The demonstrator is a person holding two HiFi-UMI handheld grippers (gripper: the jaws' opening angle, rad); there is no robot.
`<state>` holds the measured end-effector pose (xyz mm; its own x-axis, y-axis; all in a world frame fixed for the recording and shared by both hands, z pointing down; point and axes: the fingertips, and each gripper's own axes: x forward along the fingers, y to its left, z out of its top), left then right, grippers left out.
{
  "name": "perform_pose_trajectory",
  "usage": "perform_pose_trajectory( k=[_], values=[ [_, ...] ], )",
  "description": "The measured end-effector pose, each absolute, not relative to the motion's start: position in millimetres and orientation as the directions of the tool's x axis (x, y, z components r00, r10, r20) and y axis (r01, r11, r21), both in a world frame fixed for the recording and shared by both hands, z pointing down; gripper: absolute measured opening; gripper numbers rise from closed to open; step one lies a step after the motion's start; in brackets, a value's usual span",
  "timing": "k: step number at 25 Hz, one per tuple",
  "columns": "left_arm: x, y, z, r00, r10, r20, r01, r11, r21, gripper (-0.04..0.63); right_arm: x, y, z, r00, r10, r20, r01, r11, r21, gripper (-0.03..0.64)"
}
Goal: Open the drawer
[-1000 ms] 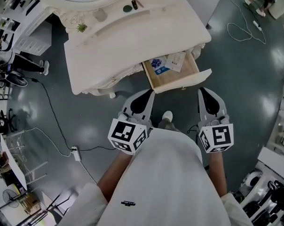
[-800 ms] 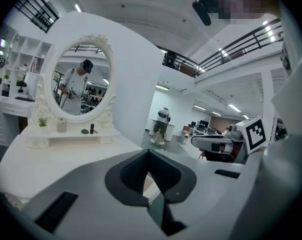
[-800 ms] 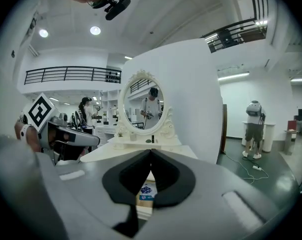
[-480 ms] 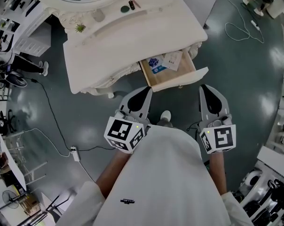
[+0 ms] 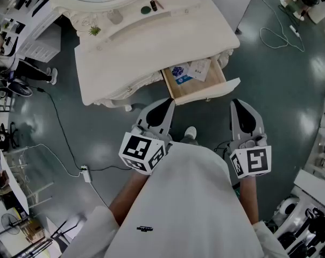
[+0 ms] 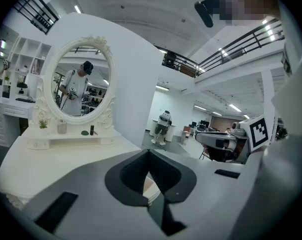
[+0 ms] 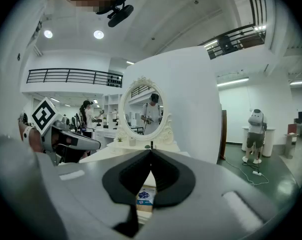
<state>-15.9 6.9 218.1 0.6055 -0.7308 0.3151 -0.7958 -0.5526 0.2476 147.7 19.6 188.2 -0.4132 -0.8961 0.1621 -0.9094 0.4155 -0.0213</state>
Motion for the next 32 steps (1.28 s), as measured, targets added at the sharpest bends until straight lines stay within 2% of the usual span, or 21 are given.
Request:
perform_pose_trajectory(
  k=[13,20,32],
  values=[
    [-13,9,215,0.614,-0.724,0.313,-0.789,-0.563,0.244,0.009,145,22,184,-0.433,-0.886,0.166,-0.898,0.440,0.004,0.012],
    [-9,10,211,0.626,-0.715,0.310,-0.780,-0.579,0.239,0.009,129,46,166,-0.531,-0.839,0.123,-0.847,0.528,-0.054,0.012],
    [1,14,212,0.637,-0.713,0.294,-0.771,-0.587,0.247,0.009,143,53,168,-0.533,-0.831,0.157,-0.845,0.532,-0.054,0.012]
  ],
)
